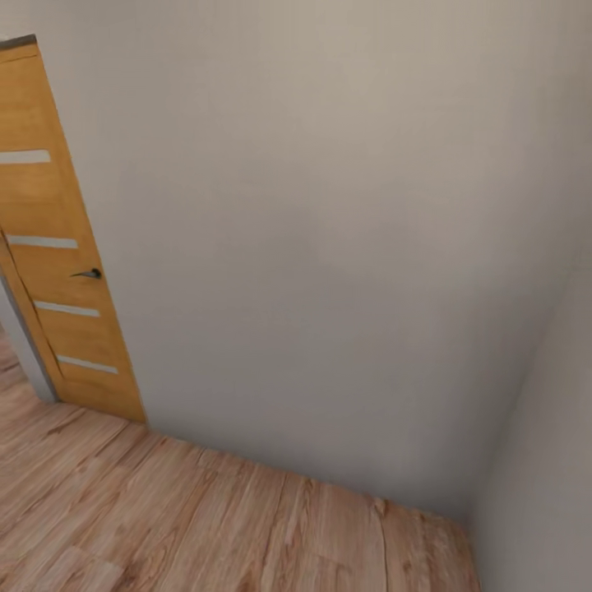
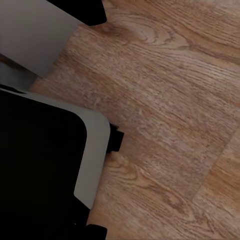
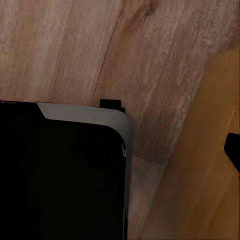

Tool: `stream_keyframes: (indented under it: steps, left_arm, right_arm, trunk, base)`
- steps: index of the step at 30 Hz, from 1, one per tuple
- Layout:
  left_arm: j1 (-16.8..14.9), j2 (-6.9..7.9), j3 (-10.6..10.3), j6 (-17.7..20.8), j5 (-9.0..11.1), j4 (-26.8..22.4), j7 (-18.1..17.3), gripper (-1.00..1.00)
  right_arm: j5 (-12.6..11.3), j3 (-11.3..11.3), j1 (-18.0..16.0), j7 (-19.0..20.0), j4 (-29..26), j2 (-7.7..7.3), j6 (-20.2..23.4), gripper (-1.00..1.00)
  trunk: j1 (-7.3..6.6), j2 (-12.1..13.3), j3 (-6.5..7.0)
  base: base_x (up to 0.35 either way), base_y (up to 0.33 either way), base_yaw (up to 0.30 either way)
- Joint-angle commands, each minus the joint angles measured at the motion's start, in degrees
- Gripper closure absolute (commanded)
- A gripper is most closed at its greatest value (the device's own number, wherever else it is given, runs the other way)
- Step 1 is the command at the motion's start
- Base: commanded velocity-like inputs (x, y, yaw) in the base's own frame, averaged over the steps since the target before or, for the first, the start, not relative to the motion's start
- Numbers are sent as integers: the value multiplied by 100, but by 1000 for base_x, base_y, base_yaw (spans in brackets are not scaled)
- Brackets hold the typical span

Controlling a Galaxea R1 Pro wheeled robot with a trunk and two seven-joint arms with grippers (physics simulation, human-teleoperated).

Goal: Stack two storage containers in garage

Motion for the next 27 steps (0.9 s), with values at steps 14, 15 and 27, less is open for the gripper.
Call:
stream_keyframes:
  steps: [14, 15, 27]
  left_arm:
    - [-5, -1, 21, -53, 25, 6, 5, -100]
    - [-5, 2, 21, -53, 27, 6, 6, -100]
    - [-5, 19, 21, -67, 46, 0, 22, -100]
  right_arm:
    - [-87, 19, -7, 24, 17, -1, -32, -100]
    - [-91, 18, -7, 24, 17, -1, -32, -100]
    - [-106, 11, -7, 24, 17, 25, -23, -100]
  trunk:
    - [4, -4, -7]
    - [4, -4, -7]
    - [4, -4, -7]
  base:
    - [162, -29, 276]
    - [7, -3, 290]
    - [1, 0, 298]
